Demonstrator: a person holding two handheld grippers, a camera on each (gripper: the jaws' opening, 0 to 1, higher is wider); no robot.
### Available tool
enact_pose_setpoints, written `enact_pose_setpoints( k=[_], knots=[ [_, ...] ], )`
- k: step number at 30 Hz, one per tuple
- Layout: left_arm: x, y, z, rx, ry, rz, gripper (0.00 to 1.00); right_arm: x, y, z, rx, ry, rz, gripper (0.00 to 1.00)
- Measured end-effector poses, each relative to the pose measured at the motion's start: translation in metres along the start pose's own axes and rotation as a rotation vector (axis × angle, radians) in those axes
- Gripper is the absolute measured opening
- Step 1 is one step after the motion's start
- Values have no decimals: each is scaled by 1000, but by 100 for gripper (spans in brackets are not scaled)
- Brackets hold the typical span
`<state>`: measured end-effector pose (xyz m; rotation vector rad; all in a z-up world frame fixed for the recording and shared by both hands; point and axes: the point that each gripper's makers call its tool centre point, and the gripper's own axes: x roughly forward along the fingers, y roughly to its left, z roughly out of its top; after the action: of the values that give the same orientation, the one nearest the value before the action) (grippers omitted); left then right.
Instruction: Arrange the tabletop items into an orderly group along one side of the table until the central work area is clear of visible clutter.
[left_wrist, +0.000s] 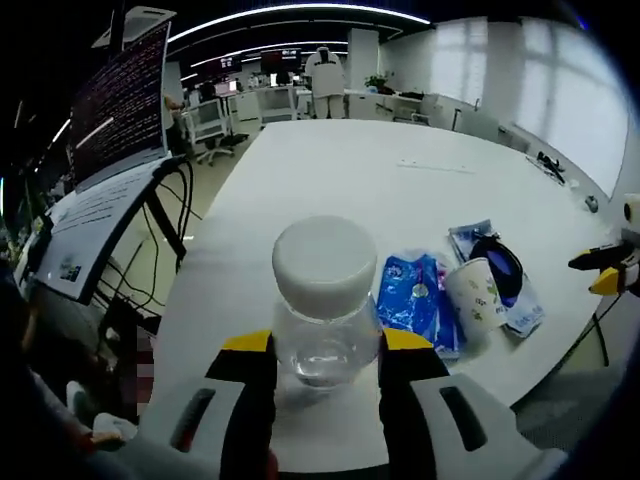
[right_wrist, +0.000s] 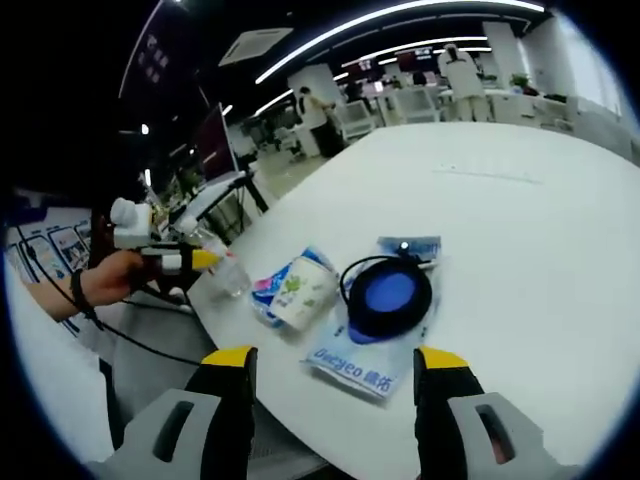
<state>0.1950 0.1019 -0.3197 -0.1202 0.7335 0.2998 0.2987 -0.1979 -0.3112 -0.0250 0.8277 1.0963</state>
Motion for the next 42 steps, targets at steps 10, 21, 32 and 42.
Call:
enact_pose_setpoints(
  k=[10,21,32,42],
  knots=[
    [-2,-5,-1,-36,-30,-6,39,3,1,2,2,-4,9,64],
    [0,-2,-1,-80,-77,-15,40,6,3,6,0,-5,22,64],
    [1,-5,-1,-96,-89,-30,40,3,-2,6,12,-15,4,64],
    [4,-5,-3,-97,-86,-42,40,1,-3,-1,31,-18,-12,64]
  ],
)
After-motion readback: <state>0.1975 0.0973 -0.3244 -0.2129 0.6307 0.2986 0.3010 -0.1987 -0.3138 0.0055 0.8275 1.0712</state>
